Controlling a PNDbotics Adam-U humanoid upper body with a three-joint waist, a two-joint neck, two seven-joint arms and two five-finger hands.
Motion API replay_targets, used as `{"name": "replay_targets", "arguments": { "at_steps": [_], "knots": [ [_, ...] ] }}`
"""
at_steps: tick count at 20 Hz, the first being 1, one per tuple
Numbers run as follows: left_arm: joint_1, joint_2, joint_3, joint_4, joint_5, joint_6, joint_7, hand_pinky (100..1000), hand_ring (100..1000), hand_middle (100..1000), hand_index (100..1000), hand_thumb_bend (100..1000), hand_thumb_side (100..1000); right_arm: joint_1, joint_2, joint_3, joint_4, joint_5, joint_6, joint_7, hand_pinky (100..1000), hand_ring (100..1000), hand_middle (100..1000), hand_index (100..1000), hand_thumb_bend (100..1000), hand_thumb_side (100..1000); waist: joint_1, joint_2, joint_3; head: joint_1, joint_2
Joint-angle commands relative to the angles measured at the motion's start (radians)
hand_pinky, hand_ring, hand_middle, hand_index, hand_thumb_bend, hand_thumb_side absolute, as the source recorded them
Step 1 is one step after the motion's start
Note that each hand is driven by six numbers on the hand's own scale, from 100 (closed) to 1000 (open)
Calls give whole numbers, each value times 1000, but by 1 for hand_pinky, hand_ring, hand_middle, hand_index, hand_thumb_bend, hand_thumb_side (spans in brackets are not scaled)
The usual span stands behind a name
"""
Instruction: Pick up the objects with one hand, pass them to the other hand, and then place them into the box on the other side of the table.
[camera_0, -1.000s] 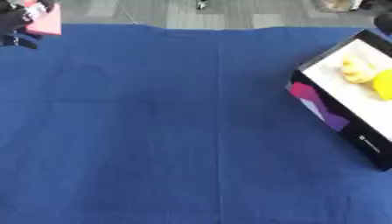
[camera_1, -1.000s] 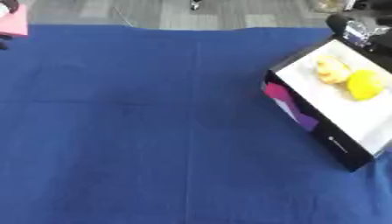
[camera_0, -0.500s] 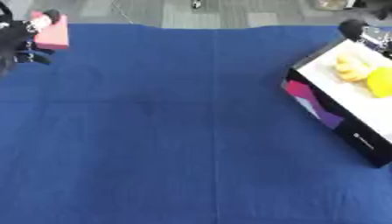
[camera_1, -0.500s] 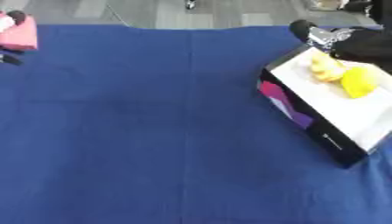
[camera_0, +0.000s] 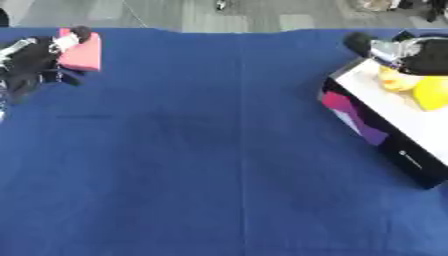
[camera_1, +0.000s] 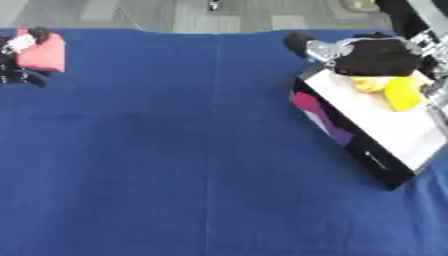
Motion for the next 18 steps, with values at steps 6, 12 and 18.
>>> {"name": "replay_targets", "arguments": {
  "at_steps": [6,12,18],
  "knots": [
    [-10,5,-16,-28,-8,-18,-44,575,576,511,518,262,491,-33,20,26,-19,38,-22,39,932,900,827,906,604,271,-11,-19,1,-5,-8],
    [-3,-23,-34,-27,17,-38,-45,572,572,509,518,263,491,-62,67,47,-19,94,-30,21,937,902,826,901,597,270,-11,-12,0,-5,-7],
    [-16,-71,-47,-40,-11,-57,-45,565,565,505,516,263,484,-106,117,84,-19,91,-21,63,932,916,840,912,586,283,-11,-12,2,-11,-7]
  ]
}}
